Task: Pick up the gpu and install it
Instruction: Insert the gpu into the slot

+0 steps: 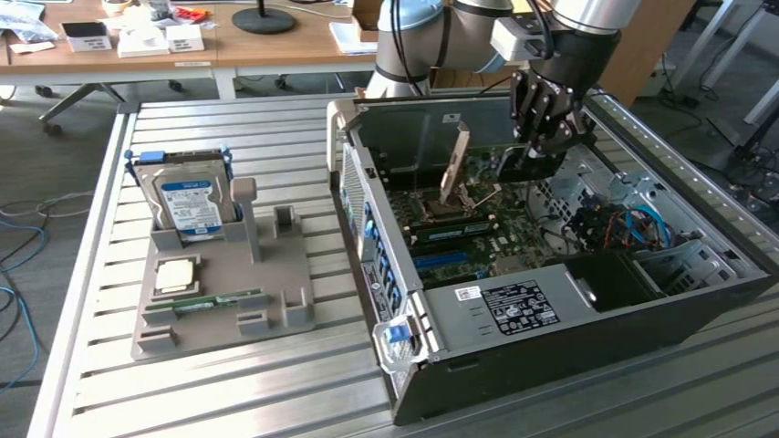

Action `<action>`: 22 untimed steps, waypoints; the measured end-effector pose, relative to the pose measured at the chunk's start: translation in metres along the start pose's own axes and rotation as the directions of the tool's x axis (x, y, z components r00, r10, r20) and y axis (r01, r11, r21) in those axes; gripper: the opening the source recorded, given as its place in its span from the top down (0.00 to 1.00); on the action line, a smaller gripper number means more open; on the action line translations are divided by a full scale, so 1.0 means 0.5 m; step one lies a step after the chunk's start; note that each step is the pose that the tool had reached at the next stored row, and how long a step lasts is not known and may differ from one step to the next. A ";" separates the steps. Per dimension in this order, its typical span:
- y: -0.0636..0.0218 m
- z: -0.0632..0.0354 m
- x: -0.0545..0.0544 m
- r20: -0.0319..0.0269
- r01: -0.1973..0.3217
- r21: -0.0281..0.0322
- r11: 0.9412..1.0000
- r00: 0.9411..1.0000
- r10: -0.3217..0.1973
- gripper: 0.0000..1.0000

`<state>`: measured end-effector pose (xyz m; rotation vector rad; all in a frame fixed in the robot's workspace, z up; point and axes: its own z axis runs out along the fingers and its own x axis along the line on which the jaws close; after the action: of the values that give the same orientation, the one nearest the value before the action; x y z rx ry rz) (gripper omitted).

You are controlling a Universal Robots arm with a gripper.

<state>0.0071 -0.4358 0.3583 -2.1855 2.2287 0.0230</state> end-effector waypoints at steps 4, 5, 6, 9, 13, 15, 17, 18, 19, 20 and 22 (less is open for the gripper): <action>0.001 0.000 0.000 0.000 0.000 0.000 1.000 1.000 0.000 0.73; 0.003 0.000 0.000 0.000 0.000 0.000 1.000 1.000 0.000 0.73; 0.003 0.000 0.000 0.000 0.000 0.000 1.000 1.000 0.000 0.73; 0.003 0.001 0.000 0.000 0.000 0.000 1.000 1.000 0.000 0.73; 0.003 0.003 0.000 0.000 0.000 0.000 1.000 1.000 0.000 0.73; 0.003 0.005 0.000 0.000 0.000 0.000 1.000 1.000 0.000 0.73; 0.003 0.006 0.000 0.000 0.000 0.000 1.000 1.000 0.000 0.73; 0.003 0.007 0.000 0.000 0.000 0.000 1.000 1.000 0.000 0.73; 0.003 0.007 0.000 0.000 0.000 0.000 1.000 1.000 0.000 0.73; 0.003 0.007 0.000 0.000 0.000 0.000 1.000 1.000 0.000 0.73; 0.003 0.008 0.000 0.000 0.000 0.000 1.000 1.000 0.000 0.73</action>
<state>0.0054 -0.4358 0.3545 -2.1857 2.2286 0.0231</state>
